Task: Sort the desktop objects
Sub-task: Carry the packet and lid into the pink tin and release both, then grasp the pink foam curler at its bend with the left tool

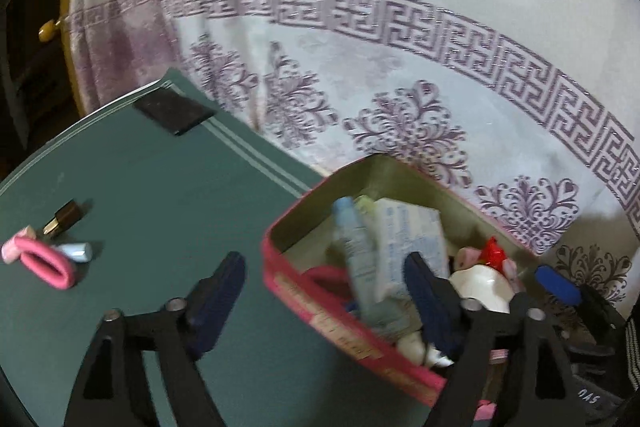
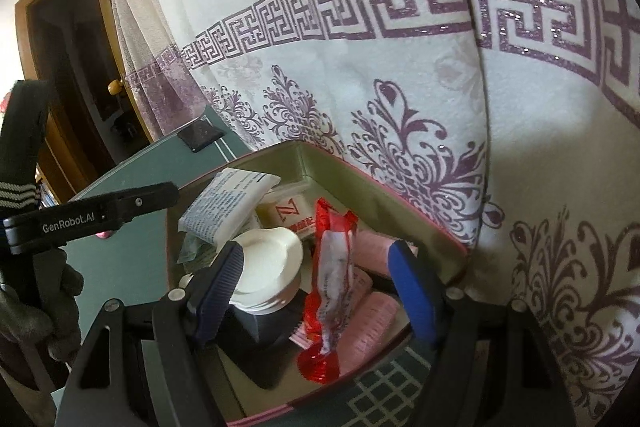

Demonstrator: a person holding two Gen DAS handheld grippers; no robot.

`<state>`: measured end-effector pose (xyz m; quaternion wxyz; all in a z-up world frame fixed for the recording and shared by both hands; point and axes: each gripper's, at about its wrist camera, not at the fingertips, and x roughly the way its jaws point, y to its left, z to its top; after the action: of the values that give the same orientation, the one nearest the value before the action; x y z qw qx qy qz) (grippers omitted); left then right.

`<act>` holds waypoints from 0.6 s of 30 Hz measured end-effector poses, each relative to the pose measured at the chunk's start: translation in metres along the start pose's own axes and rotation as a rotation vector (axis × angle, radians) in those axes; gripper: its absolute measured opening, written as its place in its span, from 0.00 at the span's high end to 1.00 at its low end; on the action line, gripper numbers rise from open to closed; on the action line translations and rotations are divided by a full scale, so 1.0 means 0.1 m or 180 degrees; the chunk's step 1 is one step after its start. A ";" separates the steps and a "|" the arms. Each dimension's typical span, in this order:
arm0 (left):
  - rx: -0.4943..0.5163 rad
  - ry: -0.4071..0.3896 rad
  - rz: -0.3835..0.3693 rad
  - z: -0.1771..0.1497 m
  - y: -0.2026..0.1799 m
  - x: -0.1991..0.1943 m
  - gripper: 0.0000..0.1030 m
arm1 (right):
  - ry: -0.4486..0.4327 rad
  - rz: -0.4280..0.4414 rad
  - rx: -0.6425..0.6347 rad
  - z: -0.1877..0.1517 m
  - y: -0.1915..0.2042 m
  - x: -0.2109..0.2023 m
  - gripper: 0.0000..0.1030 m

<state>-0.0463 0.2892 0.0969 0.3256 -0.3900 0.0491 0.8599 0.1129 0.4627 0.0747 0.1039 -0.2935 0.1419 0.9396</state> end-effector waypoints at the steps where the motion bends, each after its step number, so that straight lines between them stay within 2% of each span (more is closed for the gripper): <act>1: -0.0037 0.0007 0.0021 -0.02 0.05 -0.01 0.17 | -0.0005 0.0014 -0.0004 0.00 0.03 -0.01 0.24; 10: -0.0316 0.0074 0.0207 -0.19 0.46 -0.10 0.17 | -0.0023 0.0186 -0.0051 0.03 0.31 -0.02 0.22; 18: -0.0611 0.0055 0.0440 -0.32 1.00 -0.28 0.17 | 0.0073 0.0478 -0.0307 0.00 0.80 0.09 0.22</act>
<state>-0.0724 0.1859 0.0775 0.2263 -0.4224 -0.0039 0.8777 0.0833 0.3883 0.0863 0.0173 -0.2974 0.1193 0.9471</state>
